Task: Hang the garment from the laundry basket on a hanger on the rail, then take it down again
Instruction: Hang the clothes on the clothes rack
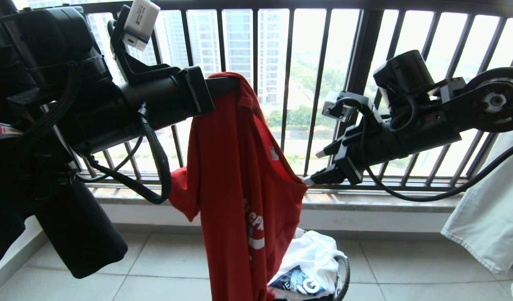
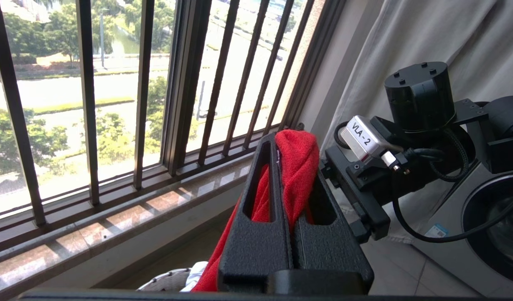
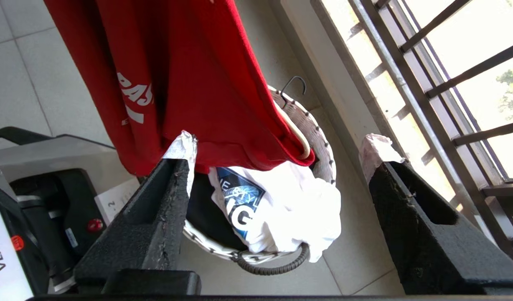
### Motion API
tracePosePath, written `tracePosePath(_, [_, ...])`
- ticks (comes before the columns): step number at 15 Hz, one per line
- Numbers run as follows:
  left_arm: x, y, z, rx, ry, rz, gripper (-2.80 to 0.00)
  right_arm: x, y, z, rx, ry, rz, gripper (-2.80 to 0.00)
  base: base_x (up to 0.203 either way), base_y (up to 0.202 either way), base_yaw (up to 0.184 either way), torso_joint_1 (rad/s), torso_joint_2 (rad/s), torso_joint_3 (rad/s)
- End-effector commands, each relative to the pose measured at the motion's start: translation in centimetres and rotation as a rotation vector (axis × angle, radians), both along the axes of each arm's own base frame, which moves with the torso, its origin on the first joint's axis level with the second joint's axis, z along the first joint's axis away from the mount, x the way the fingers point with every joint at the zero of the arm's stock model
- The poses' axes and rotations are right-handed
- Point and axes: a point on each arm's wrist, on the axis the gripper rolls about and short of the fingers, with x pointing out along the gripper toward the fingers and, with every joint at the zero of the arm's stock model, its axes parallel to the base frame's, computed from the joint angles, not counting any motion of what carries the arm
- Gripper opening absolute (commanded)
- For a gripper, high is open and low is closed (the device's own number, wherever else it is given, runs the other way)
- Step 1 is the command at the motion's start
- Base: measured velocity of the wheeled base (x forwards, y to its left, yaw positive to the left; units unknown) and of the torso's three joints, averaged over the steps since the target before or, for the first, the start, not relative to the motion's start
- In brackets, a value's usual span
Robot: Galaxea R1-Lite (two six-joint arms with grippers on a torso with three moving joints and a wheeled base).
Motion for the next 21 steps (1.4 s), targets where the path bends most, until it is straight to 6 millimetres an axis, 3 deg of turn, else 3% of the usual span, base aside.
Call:
tracePosePath(1, [-0.1, 0.0, 0.1, -0.004, -0.004, -0.003, -2.8, -0.1, -0.3, -0.3, 0.005, 0.01, -0.01, -2.8, 0.0, 0.0, 0.0, 0.0, 0.0, 0.0])
tracePosePath(7, [-0.2, 0.1, 0.2, -0.005, -0.006, -0.003, -2.8, -0.2, -0.3, -0.8, 0.052, 0.1, -0.084, -2.8, 0.0, 0.0, 0.0, 0.0, 0.0, 0.0])
tracePosePath(14, [-0.4, 0.2, 0.4, -0.01, -0.012, -0.003, -2.8, -0.1, 0.1, -3.4, 0.052, 0.072, -0.184, -2.8, 0.0, 0.0, 0.0, 0.0, 0.0, 0.0])
tracePosePath(15, [-0.5, 0.3, 0.5, -0.011, -0.014, -0.003, -2.8, -0.2, 0.1, -3.5, 0.063, 0.052, -0.199, 0.0, 0.0, 0.0, 0.0, 0.0, 0.0, 0.0])
tracePosePath(21, [-0.6, 0.3, 0.5, -0.011, -0.015, -0.003, -2.8, -0.6, -0.2, -4.0, 0.036, 0.027, -0.271, 0.0, 0.0, 0.0, 0.0, 0.0, 0.0, 0.0])
